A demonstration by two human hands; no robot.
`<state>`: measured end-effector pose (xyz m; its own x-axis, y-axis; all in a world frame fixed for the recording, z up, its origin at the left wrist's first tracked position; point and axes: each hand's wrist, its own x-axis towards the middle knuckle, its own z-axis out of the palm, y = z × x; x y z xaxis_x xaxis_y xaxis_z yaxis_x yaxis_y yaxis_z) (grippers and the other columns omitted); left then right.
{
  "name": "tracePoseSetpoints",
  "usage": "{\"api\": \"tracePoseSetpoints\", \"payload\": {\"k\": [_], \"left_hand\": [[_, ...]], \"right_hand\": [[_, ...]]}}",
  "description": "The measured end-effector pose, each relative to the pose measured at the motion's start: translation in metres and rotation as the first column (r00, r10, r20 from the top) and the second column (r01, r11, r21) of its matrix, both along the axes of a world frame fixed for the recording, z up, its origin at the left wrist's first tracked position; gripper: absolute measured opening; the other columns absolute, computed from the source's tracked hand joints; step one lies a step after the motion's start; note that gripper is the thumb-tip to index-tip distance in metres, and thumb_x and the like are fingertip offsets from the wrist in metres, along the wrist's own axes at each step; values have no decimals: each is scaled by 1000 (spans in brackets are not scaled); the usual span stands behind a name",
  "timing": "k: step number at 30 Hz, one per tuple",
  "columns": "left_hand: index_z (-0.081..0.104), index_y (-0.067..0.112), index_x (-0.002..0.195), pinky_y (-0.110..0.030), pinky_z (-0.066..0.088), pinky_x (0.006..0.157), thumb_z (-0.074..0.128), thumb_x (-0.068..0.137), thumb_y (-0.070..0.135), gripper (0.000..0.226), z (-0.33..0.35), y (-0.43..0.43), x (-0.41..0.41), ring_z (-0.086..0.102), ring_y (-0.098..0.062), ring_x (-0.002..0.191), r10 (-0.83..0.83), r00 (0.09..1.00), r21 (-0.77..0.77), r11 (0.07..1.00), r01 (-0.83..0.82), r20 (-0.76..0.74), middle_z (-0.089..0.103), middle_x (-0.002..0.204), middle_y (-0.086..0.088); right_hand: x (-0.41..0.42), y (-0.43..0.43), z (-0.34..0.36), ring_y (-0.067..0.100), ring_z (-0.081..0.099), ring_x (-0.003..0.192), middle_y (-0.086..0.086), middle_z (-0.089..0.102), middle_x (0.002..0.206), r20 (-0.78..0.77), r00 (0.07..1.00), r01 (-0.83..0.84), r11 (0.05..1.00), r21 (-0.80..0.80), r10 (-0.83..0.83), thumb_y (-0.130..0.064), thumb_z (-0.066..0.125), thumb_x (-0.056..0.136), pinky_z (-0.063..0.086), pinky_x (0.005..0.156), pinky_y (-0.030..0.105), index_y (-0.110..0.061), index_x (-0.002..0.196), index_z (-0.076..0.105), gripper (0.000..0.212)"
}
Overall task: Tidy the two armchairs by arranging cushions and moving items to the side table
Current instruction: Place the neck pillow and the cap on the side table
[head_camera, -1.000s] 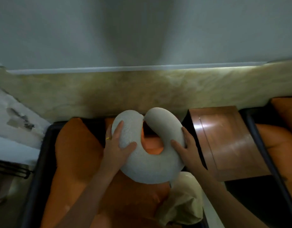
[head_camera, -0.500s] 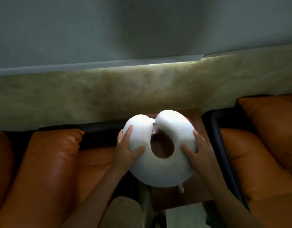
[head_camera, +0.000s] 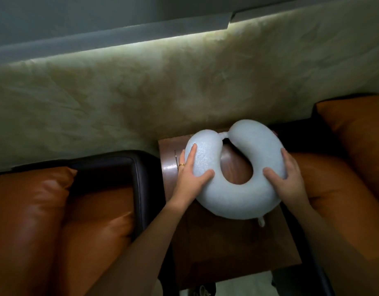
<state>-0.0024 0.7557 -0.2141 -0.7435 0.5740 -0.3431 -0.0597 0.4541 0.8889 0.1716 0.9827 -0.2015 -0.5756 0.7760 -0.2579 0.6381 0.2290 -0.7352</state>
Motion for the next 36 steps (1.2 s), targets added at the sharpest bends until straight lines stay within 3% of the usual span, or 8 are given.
{"api": "tracePoseSetpoints", "payload": {"k": [7,12,16,23,28,30,33,36], "left_hand": [[0,77,137,-45,31,112,64,78,61,89,2,-7,-2,16,-21,150,-44,999,-110,993,42,-16,-4,165,18],[-5,53,152,-55,29,117,54,84,66,91,10,-22,7,17,-25,151,-66,997,-225,973,58,-26,0,167,9],[7,45,157,-52,19,121,57,91,51,83,25,-65,20,11,-25,153,-18,1000,-227,974,16,-6,7,168,0],[33,16,155,-35,29,117,65,94,23,69,42,-207,46,33,-27,145,-17,993,-218,976,-9,-117,35,157,-14],[36,22,154,-40,31,118,62,95,34,65,30,-314,62,34,-21,145,-107,989,-313,947,70,-102,37,157,-7],[39,21,151,-30,30,116,61,95,37,63,22,-350,65,37,-20,141,-149,979,-320,942,99,-136,41,154,-5],[44,18,148,-34,35,114,60,95,40,60,14,-397,75,42,-21,138,-207,970,-320,934,158,-125,45,151,-5],[49,21,144,-24,34,108,60,96,36,52,13,-436,93,47,-17,132,-263,952,-290,934,211,-154,50,146,-2]], "right_hand": [[-2,-7,-12,32,27,148,3,18,166,22,1000,11,999,-43,-10,-39,64,95,33,114,53,-34,160,16,81],[-9,-28,12,34,25,149,13,22,164,30,997,70,997,30,-70,-27,63,98,29,118,49,-17,159,28,71],[-19,-71,40,34,30,147,20,33,159,-12,1000,22,989,147,-20,-13,64,94,27,120,49,-4,152,38,64],[3,-188,62,33,47,133,20,51,145,-56,986,-150,979,141,159,-6,65,92,37,112,45,-3,144,48,55],[37,-278,61,22,53,122,15,56,142,-51,996,-74,997,-24,73,-5,62,94,41,106,34,-7,147,48,55],[52,-315,58,12,51,119,9,56,141,-12,998,-63,998,-30,62,-13,61,97,39,98,26,-11,147,48,52],[73,-380,49,1,53,114,-1,61,128,-7,997,-78,994,-72,78,-26,61,99,44,90,18,-17,140,56,42],[93,-441,33,16,58,120,-2,61,128,30,988,-145,973,-180,153,-27,64,98,50,94,34,-21,137,58,41]]}}
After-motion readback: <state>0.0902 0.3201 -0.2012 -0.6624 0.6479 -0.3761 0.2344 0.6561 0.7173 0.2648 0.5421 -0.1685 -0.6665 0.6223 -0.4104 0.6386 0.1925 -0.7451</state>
